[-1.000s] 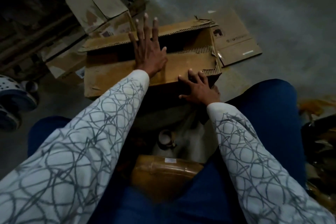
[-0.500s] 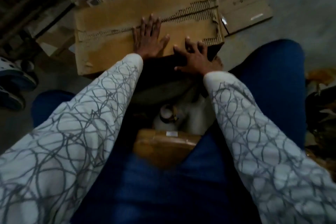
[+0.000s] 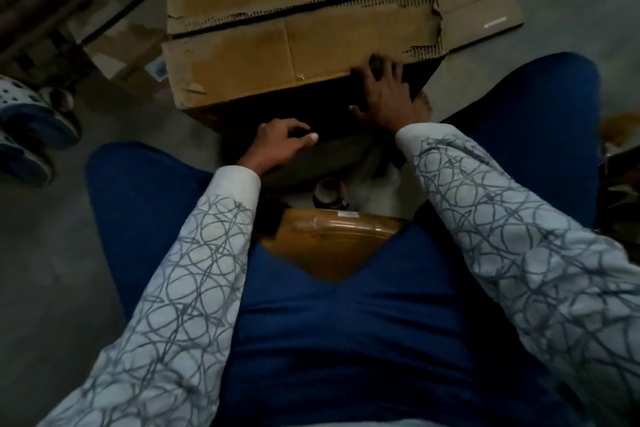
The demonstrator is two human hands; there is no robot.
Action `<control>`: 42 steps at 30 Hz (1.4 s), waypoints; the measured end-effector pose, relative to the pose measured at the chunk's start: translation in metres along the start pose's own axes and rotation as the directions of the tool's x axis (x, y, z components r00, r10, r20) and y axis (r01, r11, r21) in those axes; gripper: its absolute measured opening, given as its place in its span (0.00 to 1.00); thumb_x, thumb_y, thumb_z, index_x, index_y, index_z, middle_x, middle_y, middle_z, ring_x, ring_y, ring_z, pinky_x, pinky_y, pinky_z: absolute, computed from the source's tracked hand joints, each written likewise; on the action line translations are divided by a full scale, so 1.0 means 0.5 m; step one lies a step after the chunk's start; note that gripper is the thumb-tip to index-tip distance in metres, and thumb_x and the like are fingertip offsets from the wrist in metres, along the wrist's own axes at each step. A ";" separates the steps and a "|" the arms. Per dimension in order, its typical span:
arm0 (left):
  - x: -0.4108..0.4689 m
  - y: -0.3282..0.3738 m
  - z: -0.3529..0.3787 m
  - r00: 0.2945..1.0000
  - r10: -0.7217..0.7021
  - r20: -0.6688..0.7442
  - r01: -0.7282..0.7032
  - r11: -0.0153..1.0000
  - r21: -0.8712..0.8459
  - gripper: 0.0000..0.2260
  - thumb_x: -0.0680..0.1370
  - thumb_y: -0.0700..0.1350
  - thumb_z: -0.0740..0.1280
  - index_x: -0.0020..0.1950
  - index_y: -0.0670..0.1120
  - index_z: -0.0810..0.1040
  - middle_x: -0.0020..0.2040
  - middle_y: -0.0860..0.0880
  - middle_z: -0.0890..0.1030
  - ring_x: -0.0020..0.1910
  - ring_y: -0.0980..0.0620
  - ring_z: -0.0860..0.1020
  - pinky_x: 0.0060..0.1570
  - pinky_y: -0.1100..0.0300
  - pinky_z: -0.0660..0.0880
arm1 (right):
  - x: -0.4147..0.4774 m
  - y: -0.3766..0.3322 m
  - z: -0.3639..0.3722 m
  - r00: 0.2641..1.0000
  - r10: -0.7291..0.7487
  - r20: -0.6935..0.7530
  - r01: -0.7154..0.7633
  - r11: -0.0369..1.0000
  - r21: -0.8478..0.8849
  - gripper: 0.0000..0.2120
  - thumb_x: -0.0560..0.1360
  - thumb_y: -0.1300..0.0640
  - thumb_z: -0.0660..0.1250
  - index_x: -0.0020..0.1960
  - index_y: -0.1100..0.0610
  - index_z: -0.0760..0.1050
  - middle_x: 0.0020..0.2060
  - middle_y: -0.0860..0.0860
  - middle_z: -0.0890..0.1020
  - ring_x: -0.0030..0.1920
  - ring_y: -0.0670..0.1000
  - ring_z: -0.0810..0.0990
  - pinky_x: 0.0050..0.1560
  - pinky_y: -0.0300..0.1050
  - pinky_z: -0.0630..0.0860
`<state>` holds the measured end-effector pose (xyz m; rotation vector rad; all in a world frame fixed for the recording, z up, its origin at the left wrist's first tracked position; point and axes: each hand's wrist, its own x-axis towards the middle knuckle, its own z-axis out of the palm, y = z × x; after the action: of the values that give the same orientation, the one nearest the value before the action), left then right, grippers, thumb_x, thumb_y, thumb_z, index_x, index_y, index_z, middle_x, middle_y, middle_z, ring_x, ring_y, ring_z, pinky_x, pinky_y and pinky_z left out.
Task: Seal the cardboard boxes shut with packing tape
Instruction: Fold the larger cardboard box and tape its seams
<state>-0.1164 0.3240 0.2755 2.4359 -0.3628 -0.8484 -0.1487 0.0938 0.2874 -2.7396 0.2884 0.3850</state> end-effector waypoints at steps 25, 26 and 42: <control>0.233 -0.105 0.390 0.595 -0.234 0.769 0.295 0.953 0.062 0.08 0.82 0.39 0.65 0.60 0.47 0.78 0.43 0.49 0.79 0.37 0.53 0.78 0.35 0.69 0.77 | 0.055 0.087 0.221 0.844 0.143 0.516 -0.265 0.949 0.170 0.25 0.74 0.40 0.63 0.65 0.53 0.76 0.62 0.60 0.79 0.62 0.62 0.79 0.60 0.54 0.77; 0.235 -0.113 0.411 0.545 -0.286 0.788 0.355 0.930 0.092 0.03 0.82 0.44 0.66 0.55 0.48 0.77 0.41 0.49 0.78 0.34 0.53 0.77 0.36 0.62 0.80 | 0.051 0.094 0.233 0.843 0.180 0.507 -0.298 0.941 0.162 0.23 0.76 0.42 0.63 0.64 0.56 0.76 0.62 0.61 0.80 0.62 0.62 0.79 0.59 0.53 0.77; 0.072 0.056 0.106 0.862 0.021 0.507 0.341 0.716 -0.610 0.25 0.77 0.29 0.59 0.66 0.52 0.78 0.63 0.42 0.80 0.23 0.57 0.73 0.17 0.69 0.64 | -0.031 0.066 0.010 0.958 0.239 0.155 -0.284 0.851 0.441 0.16 0.79 0.63 0.61 0.65 0.56 0.78 0.59 0.59 0.82 0.61 0.60 0.79 0.66 0.54 0.73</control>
<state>-0.1248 0.2655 0.2383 1.5487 0.0249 -1.3902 -0.1723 0.0680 0.2770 -2.2101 0.6457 0.4506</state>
